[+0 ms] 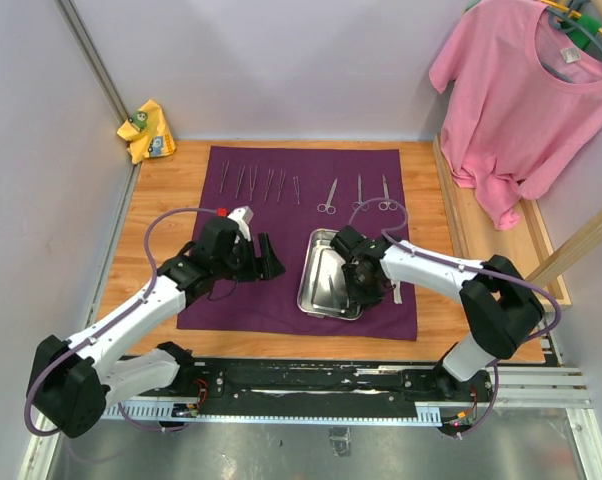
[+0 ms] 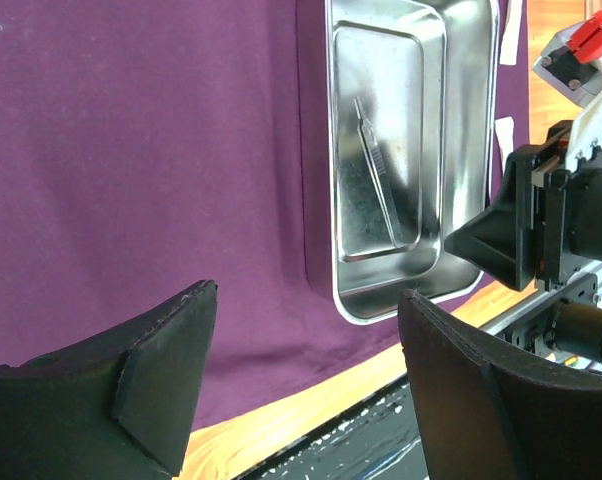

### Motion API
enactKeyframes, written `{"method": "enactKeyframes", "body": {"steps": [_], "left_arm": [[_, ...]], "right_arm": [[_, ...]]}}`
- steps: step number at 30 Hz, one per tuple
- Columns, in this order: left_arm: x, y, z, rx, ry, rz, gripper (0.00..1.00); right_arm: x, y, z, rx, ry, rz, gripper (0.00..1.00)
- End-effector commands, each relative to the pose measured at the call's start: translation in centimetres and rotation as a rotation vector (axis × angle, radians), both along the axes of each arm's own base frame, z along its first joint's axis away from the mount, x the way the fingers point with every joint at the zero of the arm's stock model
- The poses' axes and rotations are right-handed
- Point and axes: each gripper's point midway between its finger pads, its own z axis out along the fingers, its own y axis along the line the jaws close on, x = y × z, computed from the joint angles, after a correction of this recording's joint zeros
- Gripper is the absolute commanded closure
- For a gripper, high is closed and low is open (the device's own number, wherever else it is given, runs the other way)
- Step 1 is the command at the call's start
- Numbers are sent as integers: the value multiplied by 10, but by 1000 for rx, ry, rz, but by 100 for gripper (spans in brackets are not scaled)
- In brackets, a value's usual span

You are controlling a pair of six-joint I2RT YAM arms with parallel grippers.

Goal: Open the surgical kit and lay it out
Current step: Adjust the container in the surgical kit.

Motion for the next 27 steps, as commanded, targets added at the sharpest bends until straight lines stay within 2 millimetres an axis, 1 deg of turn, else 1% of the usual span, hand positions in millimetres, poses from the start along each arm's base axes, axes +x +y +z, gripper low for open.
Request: {"method": "enactKeyframes", "body": {"steps": [1,5,7,15,23,27], "left_arm": [[-7,2,1,-19,9,-8,23],[-9,3,3,-18,6,-10,23],[-11,3,5,-22,5,-12,23],[-13,6,20,-13,-3,-21,23],[-14,5,28,-13,-5,-31,23],[-13,5,31,-6,-8,-33,23]], "right_arm": [[-16,-3,-9,-49,59,-1,72],[-18,-2,-2,-56,64,6,94],[-20,-2,5,-53,74,18,98],[-37,4,34,-23,178,71,99],[-63,9,59,44,313,115,99],[-78,7,65,79,387,125,99]]}}
